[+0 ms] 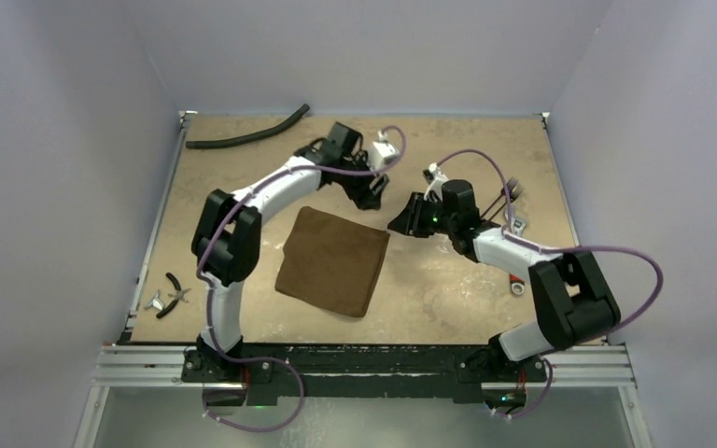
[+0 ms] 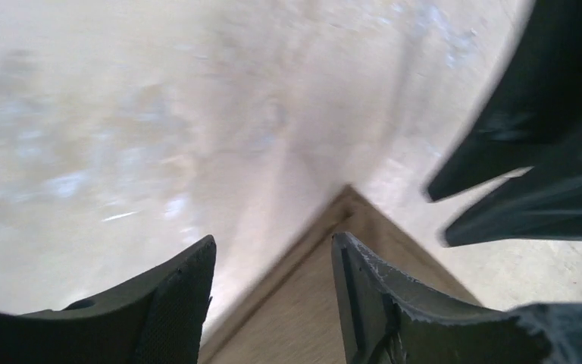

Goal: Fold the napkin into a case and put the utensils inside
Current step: Fold the lower triangle-folded napkin at the center of the board.

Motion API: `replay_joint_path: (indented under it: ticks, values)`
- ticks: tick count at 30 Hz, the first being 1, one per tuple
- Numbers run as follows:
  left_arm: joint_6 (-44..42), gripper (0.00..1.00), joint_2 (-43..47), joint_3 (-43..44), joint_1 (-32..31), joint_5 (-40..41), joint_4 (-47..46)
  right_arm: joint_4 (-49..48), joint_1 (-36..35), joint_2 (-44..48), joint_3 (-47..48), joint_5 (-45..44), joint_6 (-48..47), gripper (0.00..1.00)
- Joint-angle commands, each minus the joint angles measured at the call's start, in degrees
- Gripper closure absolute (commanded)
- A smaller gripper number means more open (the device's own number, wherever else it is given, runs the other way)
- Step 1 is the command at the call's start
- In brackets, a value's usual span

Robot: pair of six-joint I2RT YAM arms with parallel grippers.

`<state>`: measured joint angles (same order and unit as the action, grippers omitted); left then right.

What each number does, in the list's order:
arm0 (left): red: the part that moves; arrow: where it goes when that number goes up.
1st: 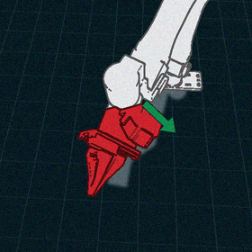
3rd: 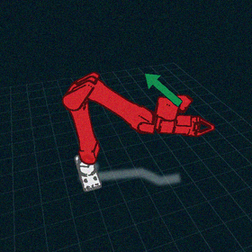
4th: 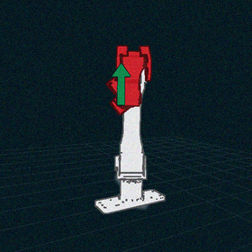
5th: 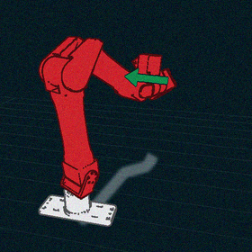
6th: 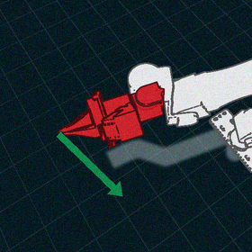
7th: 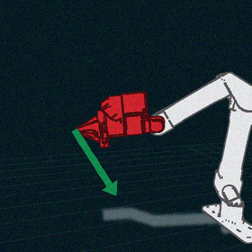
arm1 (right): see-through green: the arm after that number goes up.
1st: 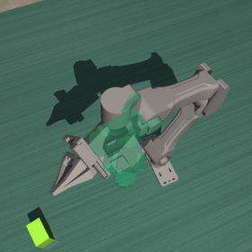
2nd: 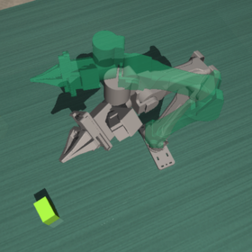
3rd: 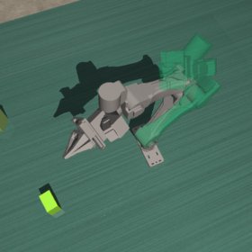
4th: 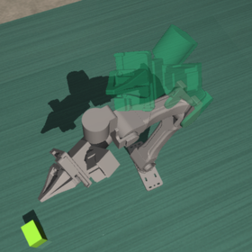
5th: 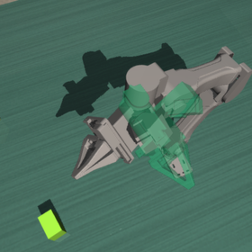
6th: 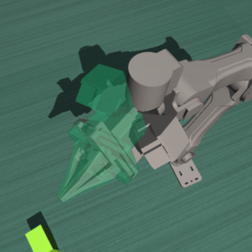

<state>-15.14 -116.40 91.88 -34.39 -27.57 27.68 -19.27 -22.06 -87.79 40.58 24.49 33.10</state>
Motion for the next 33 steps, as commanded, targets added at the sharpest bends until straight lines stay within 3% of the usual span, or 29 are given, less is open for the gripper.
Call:
replay_joint_path:
  ticks: [1, 5, 8, 19, 26, 33]
  values:
    - [-2.2, 0.43, 4.5, 8.5, 7.4, -2.5, 8.6, 0.3, -0.4, 5.5, 1.0, -0.3, -0.4, 0.71]
    - [-6.0, 0.43, 7.3, 6.0, 10.6, -1.8, 10.8, -5.9, -2.3, 3.0, 2.0, 5.3, 4.2, 0.83]
    - [-7.1, 0.5, 8.2, 2.0, 12.2, -1.7, 11.3, -10.1, -4.0, -1.4, 4.0, 9.2, 6.0, 0.89]
    - [-14.0, 0.55, 6.5, -8.7, 15.0, -0.5, 8.2, -16.7, -2.9, -17.1, 4.5, 13.4, 7.8, 0.96]
    - [-15.6, 0.55, 3.8, -10.9, 15.3, 5.3, 1.3, -15.5, -1.6, -21.2, 3.8, 10.6, 5.5, 0.96]
    - [-10.7, 0.54, 2.4, -12.7, 15.8, 10.9, -7.6, -11.8, -1.0, -15.9, 5.4, 10.4, 3.4, 0.84]
